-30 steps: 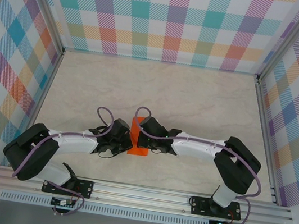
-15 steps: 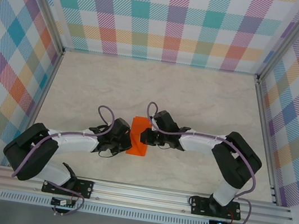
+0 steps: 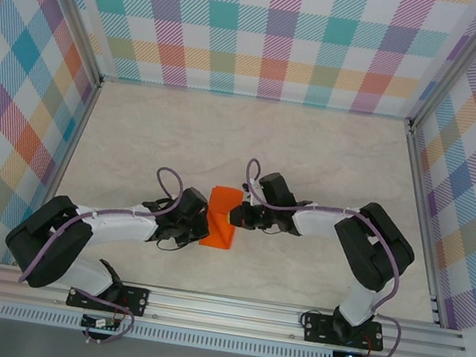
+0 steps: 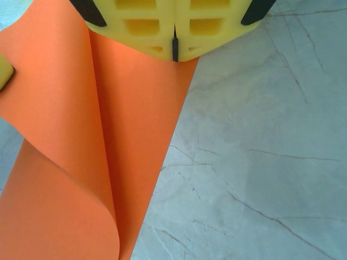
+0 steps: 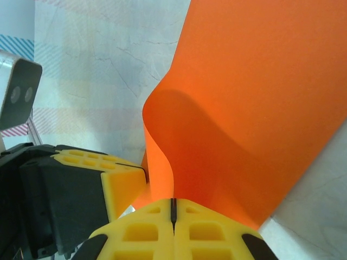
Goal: Fold a paper plane with a square sheet of paper (pick it up from the middle)
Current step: Fold the triangle a second time at the center of the table.
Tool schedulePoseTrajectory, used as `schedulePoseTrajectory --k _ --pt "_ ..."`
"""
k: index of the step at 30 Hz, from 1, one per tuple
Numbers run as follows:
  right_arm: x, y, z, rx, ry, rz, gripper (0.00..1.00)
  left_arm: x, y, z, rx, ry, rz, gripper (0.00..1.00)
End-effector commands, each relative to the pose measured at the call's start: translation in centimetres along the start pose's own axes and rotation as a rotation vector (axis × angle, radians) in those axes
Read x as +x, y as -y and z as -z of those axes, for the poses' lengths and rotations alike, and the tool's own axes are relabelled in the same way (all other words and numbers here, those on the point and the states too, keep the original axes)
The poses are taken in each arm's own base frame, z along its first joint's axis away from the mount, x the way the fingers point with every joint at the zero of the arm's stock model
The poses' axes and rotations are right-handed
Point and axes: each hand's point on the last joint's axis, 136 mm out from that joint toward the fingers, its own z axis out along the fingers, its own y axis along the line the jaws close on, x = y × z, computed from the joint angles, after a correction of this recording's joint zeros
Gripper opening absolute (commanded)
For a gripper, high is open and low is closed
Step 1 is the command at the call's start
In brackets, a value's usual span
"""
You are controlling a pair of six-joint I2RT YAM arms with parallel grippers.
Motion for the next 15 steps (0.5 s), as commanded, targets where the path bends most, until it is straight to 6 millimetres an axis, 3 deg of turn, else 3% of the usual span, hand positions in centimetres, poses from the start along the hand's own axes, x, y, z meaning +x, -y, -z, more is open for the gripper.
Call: schedulePoseTrajectory --k 1,15 --pt "0.3 -0.1 -0.4 -0.067 -0.029 0.055 0.04 0.0 -1.2 -0.1 -0.062 -0.007 -0.017 0.04" --pt "0.0 1.2 -1.0 -0.015 -0.055 0.139 0.05 0.1 -1.1 -0.3 -0.071 -0.015 -0.026 0.04"
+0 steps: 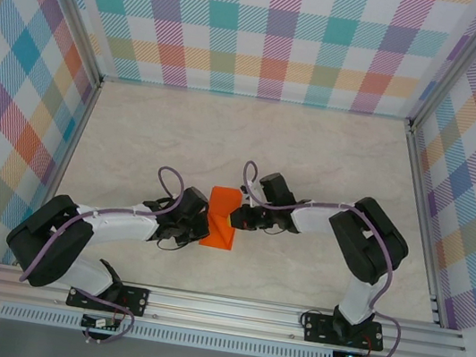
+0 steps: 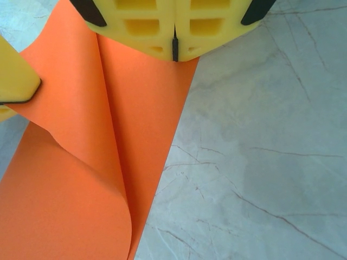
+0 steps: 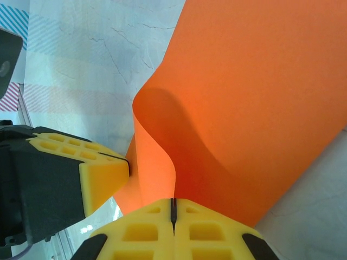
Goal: Fold a paper plane with a square sheet of paper (pick it up from the middle)
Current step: Fold the triangle a second time at the center of the table.
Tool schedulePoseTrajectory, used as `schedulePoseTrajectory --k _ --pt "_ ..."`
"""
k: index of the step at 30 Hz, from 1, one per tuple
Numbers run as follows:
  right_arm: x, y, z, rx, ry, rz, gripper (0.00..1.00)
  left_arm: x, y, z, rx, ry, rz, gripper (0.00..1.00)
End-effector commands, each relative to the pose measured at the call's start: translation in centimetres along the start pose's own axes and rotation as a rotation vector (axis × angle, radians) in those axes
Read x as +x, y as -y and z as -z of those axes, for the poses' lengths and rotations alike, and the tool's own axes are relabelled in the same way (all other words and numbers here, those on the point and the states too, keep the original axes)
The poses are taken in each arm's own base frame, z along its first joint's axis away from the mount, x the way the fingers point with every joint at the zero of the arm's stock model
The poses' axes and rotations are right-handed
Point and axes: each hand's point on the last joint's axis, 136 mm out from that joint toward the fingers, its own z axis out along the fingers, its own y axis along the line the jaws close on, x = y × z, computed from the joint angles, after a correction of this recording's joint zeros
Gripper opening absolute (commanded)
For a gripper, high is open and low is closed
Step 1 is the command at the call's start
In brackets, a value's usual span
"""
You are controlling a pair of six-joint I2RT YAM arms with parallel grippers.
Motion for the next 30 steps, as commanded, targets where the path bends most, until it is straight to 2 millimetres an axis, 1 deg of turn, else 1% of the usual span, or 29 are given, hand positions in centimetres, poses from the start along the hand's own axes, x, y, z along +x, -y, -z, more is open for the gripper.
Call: schedulePoseTrajectory --k 1,8,13,21,30 --pt "-0.3 0.3 -0.3 0.000 -0.013 0.042 0.05 0.1 -1.1 -0.2 -0.063 -0.011 -0.008 0.04" --pt "-0.3 0.7 -0.6 0.015 -0.029 0.055 0.05 0.1 -1.1 -0.4 -0.071 -0.017 -0.014 0.04" --pt "-0.4 1.4 -0.6 0.054 -0.026 0.050 0.06 0.1 -1.2 -0.3 -0.074 -0.014 -0.015 0.04" --pt "-0.7 1.3 -0.7 0.058 -0.034 0.062 0.05 0.1 -1.2 -0.3 -0.079 -0.016 -0.019 0.04" --pt "-0.4 2.0 -1.1 0.075 -0.057 0.052 0.05 0.1 -1.3 -0.3 -0.085 -0.017 -0.021 0.03"
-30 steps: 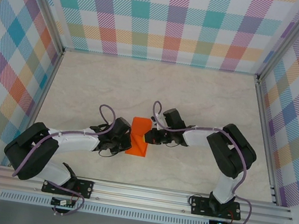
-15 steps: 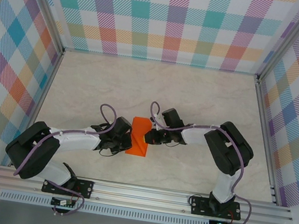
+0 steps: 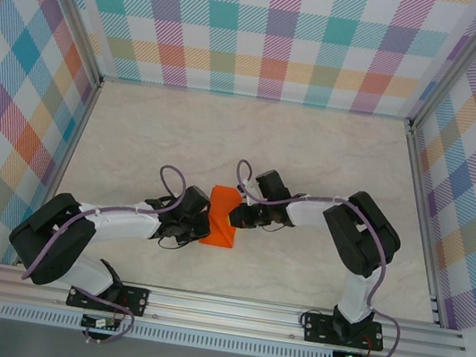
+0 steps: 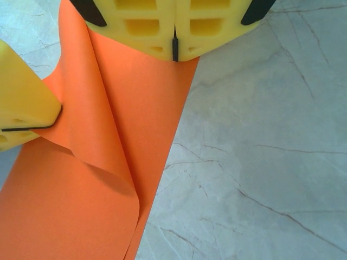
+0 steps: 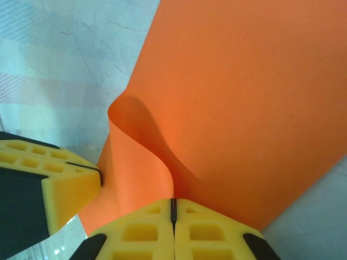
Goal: Fold a paper plane with a square sheet of paper (pick it up from the middle)
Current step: Fold the triangle a second time at the center of the table.
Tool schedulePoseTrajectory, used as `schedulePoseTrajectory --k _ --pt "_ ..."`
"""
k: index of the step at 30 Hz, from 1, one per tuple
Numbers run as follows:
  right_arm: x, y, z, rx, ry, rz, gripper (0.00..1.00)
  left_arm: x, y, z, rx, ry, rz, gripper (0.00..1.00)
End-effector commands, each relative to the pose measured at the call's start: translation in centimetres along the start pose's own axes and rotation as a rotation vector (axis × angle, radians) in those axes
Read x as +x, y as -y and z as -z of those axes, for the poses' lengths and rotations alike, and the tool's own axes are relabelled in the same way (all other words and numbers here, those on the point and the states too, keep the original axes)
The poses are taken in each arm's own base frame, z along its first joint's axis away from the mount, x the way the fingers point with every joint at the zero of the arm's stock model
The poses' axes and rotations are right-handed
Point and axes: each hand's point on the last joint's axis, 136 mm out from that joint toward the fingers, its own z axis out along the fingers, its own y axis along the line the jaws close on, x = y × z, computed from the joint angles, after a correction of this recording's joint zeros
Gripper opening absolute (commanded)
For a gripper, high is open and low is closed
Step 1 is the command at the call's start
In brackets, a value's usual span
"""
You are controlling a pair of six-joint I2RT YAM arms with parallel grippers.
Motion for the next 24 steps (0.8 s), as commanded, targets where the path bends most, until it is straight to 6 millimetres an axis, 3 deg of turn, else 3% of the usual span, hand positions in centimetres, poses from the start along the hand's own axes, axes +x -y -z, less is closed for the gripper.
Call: schedulePoseTrajectory --k 1,6,16,24 --pt "-0.1 0.6 -0.2 0.017 -0.012 0.011 0.06 0.2 -1.4 -0.3 -0.068 -0.007 -0.016 0.04" --pt "0.0 0.8 0.2 0.040 0.008 0.005 0.06 0.1 -1.4 -0.2 -0.070 -0.004 -0.017 0.03" --pt "0.1 -1.0 1.7 -0.012 0.043 0.002 0.07 0.2 -1.3 -0.3 -0.073 -0.006 -0.022 0.04" --pt "-0.3 -0.6 1.1 -0.002 0.030 0.002 0.07 0.2 -1.3 -0.4 -0.075 -0.009 -0.025 0.03"
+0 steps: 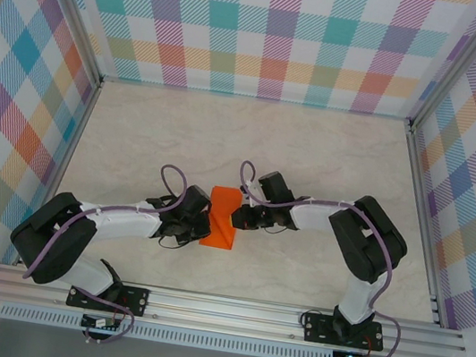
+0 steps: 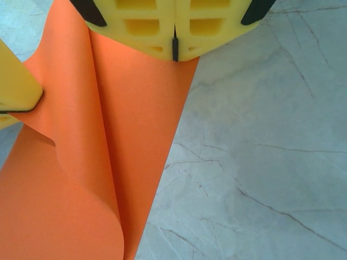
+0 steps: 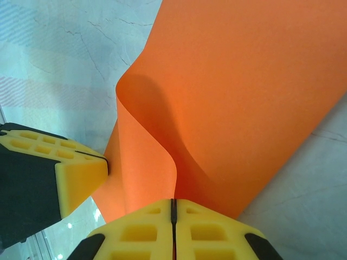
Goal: Fold a paper plane with a square sheet of paper (pick it up from the middle)
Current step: Fold the triangle a second time at the center of the table.
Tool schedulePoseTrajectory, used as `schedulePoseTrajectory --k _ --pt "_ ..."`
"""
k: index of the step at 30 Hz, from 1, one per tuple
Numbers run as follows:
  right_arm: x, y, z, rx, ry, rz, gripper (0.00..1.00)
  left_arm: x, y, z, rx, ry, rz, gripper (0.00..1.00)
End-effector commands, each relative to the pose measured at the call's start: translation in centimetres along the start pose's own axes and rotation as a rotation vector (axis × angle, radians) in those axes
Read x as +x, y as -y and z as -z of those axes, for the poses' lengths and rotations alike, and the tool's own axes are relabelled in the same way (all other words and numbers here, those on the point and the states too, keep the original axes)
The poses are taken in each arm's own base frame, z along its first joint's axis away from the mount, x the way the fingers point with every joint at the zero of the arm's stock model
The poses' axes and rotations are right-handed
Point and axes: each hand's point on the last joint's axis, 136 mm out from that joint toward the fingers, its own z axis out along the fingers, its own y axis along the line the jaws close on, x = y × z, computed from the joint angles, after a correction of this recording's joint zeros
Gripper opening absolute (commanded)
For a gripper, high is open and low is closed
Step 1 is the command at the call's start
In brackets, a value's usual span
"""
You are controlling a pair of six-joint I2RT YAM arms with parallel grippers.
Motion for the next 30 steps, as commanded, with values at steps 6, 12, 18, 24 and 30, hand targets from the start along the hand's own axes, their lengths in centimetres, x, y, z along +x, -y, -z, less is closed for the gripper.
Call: schedulePoseTrajectory --k 6,12,18,24,30 --pt "-0.7 0.1 -0.5 -0.006 -0.013 0.017 0.07 0.2 -1.4 -0.3 -0.067 -0.004 -0.022 0.03" --pt "-0.6 0.3 -0.8 -0.006 -0.025 0.013 0.07 0.3 -1.4 -0.3 -0.069 -0.004 -0.022 0.03" --pt "-0.4 0.7 -0.7 0.015 -0.021 0.004 0.07 0.2 -1.5 -0.2 -0.070 0.000 -0.022 0.03" --pt "0.0 1.2 -1.0 0.024 -0.028 -0.008 0.07 0.1 -1.2 0.1 -0.058 0.005 -0.024 0.03" --pt "0.4 1.8 -1.2 0.042 -0.037 -0.016 0.07 -0.5 0.4 1.5 -0.001 0.033 -0.041 0.06"
